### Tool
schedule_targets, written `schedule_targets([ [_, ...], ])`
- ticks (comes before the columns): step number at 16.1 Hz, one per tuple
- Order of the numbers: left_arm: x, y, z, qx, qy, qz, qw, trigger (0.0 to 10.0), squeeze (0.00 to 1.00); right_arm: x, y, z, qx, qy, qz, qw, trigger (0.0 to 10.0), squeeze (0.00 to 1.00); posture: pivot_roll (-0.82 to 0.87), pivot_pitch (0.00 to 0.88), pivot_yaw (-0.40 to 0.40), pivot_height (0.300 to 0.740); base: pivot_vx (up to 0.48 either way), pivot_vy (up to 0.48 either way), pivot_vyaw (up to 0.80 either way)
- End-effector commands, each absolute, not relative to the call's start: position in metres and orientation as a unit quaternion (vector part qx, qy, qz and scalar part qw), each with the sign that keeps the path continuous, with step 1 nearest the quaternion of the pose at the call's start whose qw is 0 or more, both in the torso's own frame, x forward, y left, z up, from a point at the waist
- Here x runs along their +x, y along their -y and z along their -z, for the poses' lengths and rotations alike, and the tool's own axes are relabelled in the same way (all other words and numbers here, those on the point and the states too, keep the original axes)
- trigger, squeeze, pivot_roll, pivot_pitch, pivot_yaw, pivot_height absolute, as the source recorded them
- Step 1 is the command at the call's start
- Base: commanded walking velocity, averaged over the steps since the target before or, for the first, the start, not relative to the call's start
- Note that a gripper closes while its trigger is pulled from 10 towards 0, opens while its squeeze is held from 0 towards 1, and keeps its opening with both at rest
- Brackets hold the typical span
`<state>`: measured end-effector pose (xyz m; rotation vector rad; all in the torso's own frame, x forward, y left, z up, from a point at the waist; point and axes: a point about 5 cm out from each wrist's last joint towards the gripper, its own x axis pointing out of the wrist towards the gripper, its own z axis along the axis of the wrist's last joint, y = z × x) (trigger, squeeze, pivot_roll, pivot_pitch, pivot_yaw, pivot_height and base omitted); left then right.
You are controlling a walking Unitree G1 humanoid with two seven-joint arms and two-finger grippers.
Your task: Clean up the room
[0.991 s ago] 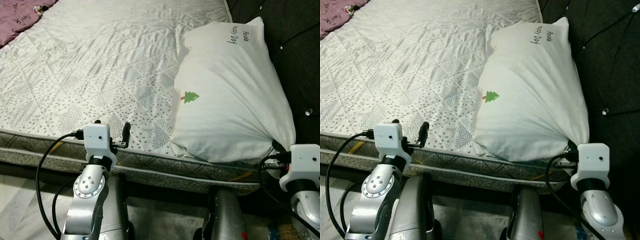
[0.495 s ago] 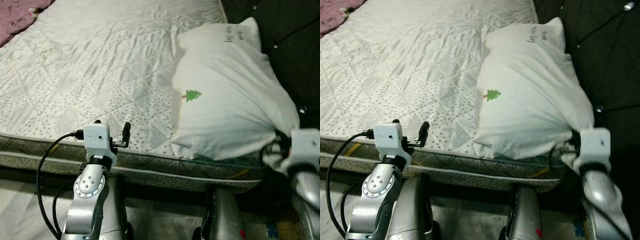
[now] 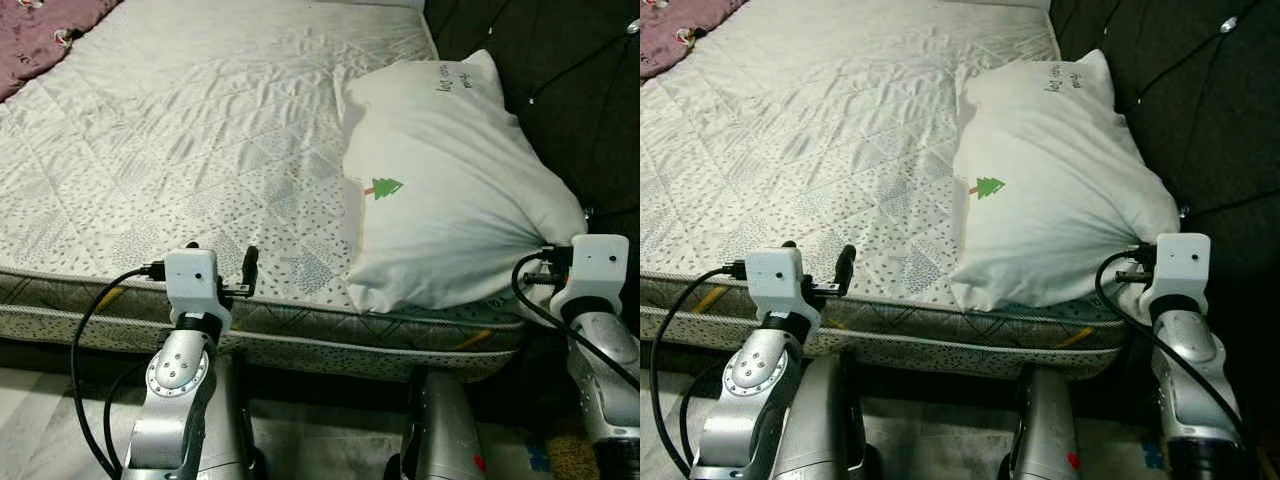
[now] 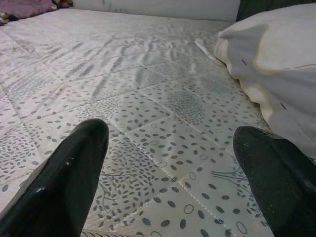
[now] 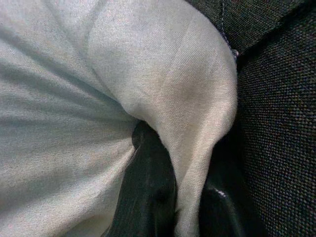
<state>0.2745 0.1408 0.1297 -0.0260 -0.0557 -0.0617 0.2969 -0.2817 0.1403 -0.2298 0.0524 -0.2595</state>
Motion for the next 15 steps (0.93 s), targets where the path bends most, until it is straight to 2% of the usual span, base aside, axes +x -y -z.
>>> schedule_targets([
  [1,0.275,-0.139,-0.129,-0.012,0.024,0.030,0.999,10.0,0.00,0.289,0.318,-0.165,-0.121,0.010,0.210,0.970,10.0,1.00,-0.05,0.120,-0.029,0.499,0.000,0.000,0.00],
  [7,0.276,-0.145,-0.129,-0.004,0.024,0.035,0.999,10.0,0.00,0.284,0.265,-0.152,-0.109,0.031,0.131,0.985,10.0,1.00,-0.03,0.090,-0.022,0.499,0.000,0.000,0.00],
  [11,0.278,-0.147,-0.129,0.002,0.025,0.039,0.999,10.0,0.00,0.271,0.260,-0.146,-0.129,0.028,0.156,0.979,10.0,1.00,-0.03,0.051,-0.018,0.499,0.000,0.000,0.00],
  [15,0.282,-0.144,-0.131,-0.002,0.037,0.052,0.998,10.0,0.00,0.259,0.245,-0.135,-0.123,0.013,0.137,0.983,10.0,1.00,-0.03,0.003,-0.014,0.499,0.000,0.000,0.00],
])
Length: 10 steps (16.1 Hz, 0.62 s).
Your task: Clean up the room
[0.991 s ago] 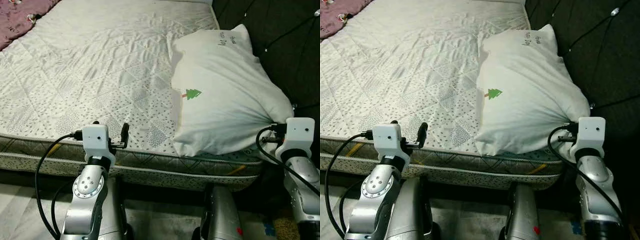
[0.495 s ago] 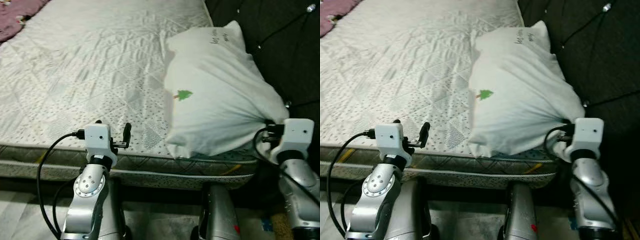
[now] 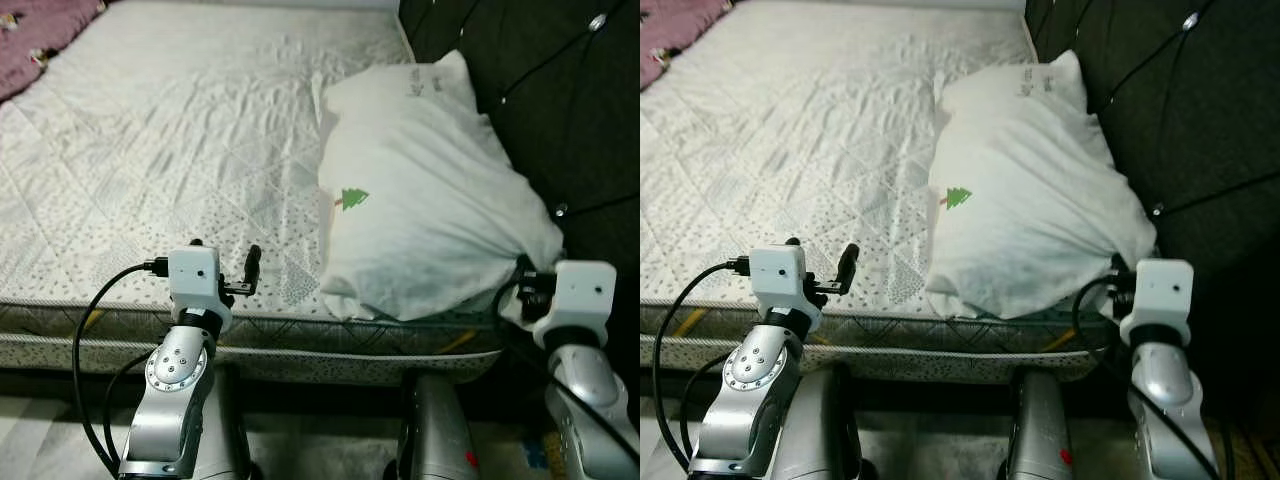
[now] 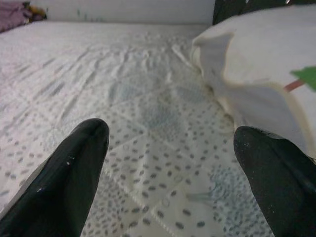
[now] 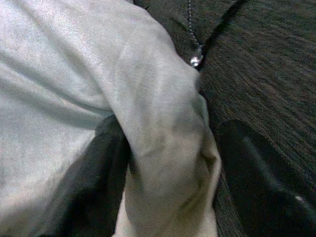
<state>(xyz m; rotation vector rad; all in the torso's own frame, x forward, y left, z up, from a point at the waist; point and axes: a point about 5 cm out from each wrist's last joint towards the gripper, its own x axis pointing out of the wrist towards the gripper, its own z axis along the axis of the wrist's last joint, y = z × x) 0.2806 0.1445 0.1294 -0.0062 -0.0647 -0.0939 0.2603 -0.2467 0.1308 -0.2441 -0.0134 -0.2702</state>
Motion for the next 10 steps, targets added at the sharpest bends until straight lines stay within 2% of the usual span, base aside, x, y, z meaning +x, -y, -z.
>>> schedule_targets([
  [1,0.284,-0.145,-0.131,-0.001,0.038,0.051,0.998,10.0,0.00,0.255,0.243,-0.135,-0.125,0.013,0.133,0.983,10.0,1.00,-0.04,0.000,-0.013,0.499,0.000,0.000,0.00],
  [5,0.287,-0.146,-0.133,-0.001,0.043,0.049,0.998,10.0,0.00,0.250,0.236,-0.150,-0.133,0.048,0.119,0.983,10.0,1.00,-0.04,0.000,-0.010,0.499,0.000,0.000,0.00],
  [8,0.288,-0.143,-0.133,-0.004,0.046,0.051,0.998,10.0,0.00,0.280,0.219,-0.180,-0.116,0.108,0.095,0.983,10.0,1.00,-0.04,0.000,-0.011,0.499,0.000,0.000,0.00],
  [10,0.288,-0.143,-0.134,-0.006,0.048,0.050,0.998,10.0,0.00,0.308,0.200,-0.169,-0.103,0.083,0.061,0.989,10.0,1.00,-0.02,0.000,-0.012,0.499,0.000,0.000,0.00],
])
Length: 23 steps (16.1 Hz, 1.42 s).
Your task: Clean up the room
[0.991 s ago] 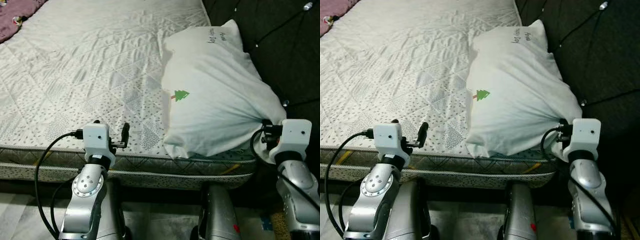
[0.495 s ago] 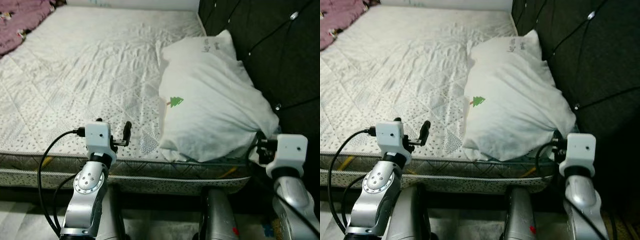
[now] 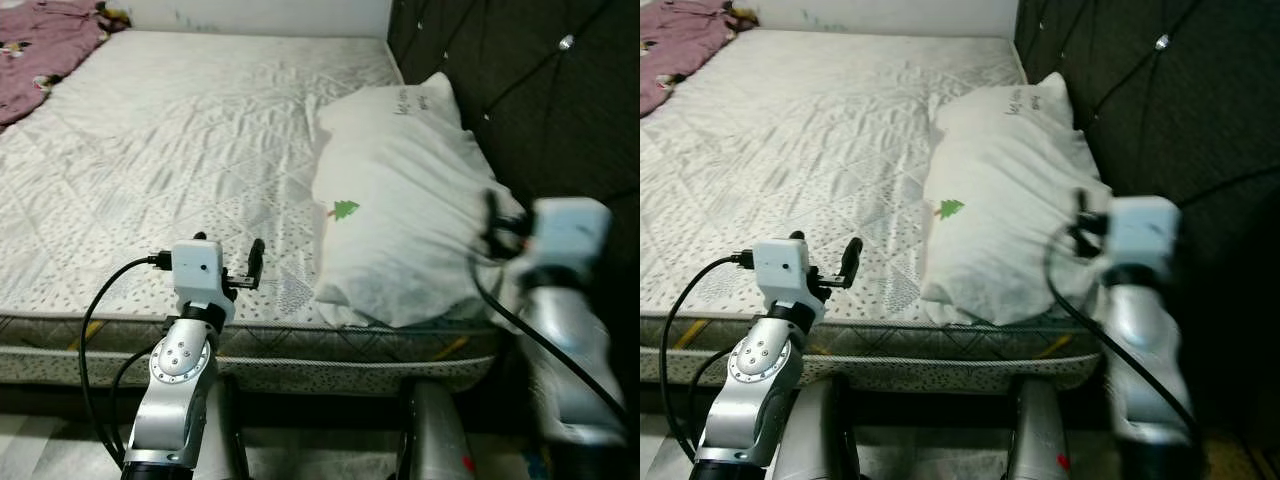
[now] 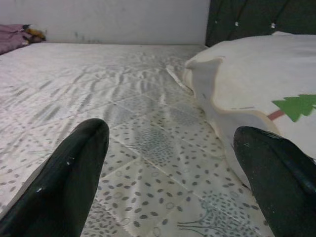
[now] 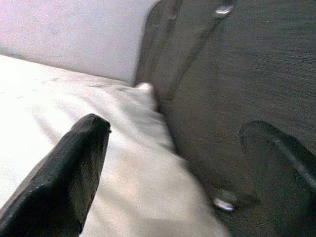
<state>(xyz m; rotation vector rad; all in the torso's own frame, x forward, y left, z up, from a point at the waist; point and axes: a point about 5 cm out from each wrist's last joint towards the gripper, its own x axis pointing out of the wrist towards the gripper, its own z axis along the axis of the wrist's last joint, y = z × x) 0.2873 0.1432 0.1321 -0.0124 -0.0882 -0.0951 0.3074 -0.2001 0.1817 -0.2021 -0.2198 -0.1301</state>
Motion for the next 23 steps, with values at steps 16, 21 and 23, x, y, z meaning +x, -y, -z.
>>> schedule_targets([
  [16,0.281,-0.150,-0.134,0.001,0.040,0.041,0.998,10.0,0.00,0.351,0.149,-0.094,0.025,-0.160,0.007,0.987,10.0,1.00,0.05,0.021,-0.045,0.499,0.000,0.000,0.00],
  [21,0.281,-0.150,-0.134,0.001,0.040,0.041,0.998,10.0,0.00,0.351,0.149,-0.094,0.025,-0.160,0.007,0.987,10.0,1.00,0.05,0.021,-0.045,0.499,0.000,0.000,0.00],
  [23,0.281,-0.150,-0.134,0.001,0.040,0.041,0.998,10.0,0.00,0.351,0.149,-0.094,0.025,-0.160,0.007,0.987,10.0,1.00,0.05,0.021,-0.045,0.499,0.000,0.000,0.00],
])
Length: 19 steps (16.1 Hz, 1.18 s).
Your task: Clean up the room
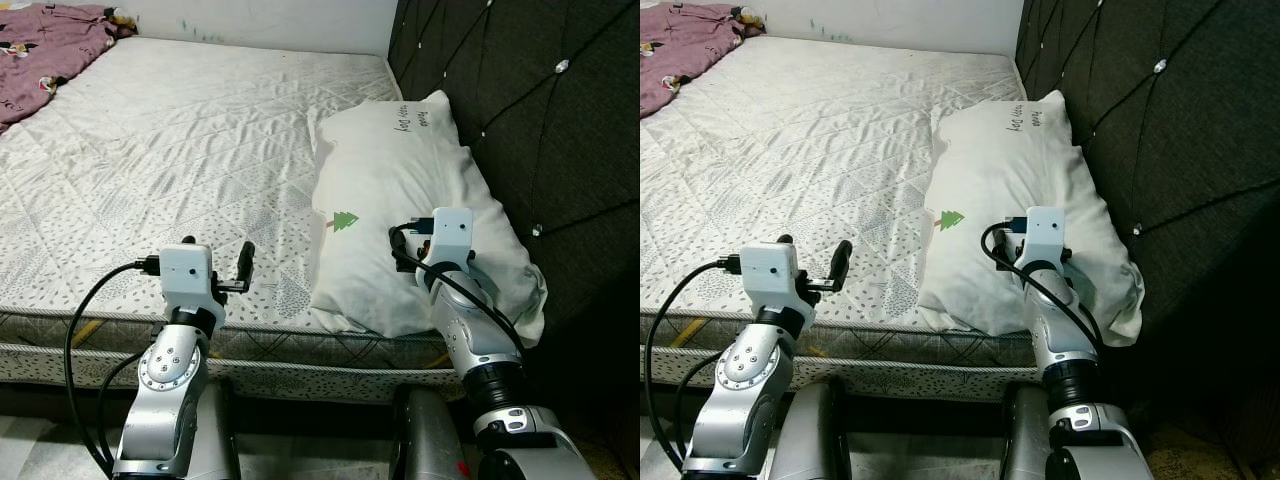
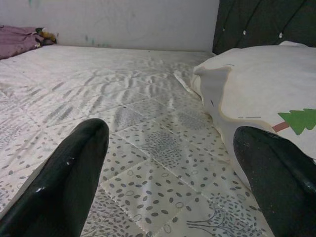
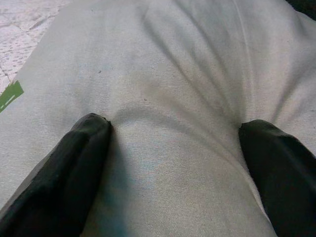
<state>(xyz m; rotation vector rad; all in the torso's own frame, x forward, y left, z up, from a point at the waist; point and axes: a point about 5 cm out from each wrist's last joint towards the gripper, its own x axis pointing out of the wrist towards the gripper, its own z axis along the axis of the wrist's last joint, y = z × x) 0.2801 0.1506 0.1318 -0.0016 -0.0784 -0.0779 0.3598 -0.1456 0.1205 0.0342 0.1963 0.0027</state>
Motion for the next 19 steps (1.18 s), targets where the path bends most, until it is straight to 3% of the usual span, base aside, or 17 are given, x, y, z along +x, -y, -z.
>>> schedule_targets([
  [1,0.281,-0.150,-0.134,0.001,0.040,0.041,0.998,10.0,0.00,0.351,0.149,-0.094,0.025,-0.160,0.007,0.987,10.0,1.00,0.05,0.021,-0.045,0.499,0.000,0.000,0.00],
  [2,0.281,-0.150,-0.134,0.001,0.040,0.041,0.998,10.0,0.00,0.353,0.149,-0.094,0.019,-0.161,0.005,0.987,10.0,1.00,0.05,0.016,-0.044,0.499,0.000,0.000,0.00],
  [3,0.295,-0.152,-0.147,-0.003,0.080,0.027,0.996,10.0,0.00,0.361,0.129,-0.156,0.075,0.026,-0.033,0.996,10.0,0.00,0.01,0.000,-0.022,0.499,0.000,0.000,0.00],
  [4,0.300,-0.155,-0.153,-0.004,0.097,0.018,0.995,10.0,0.00,0.357,0.124,-0.181,0.091,0.102,-0.048,0.989,10.0,0.00,0.02,0.000,-0.027,0.499,0.000,0.000,0.00],
  [19,0.282,-0.146,-0.134,-0.009,0.061,0.039,0.997,10.0,0.00,0.341,0.133,-0.177,0.087,0.119,-0.029,0.989,10.0,0.00,-0.01,0.000,0.004,0.660,0.000,0.000,0.00],
])
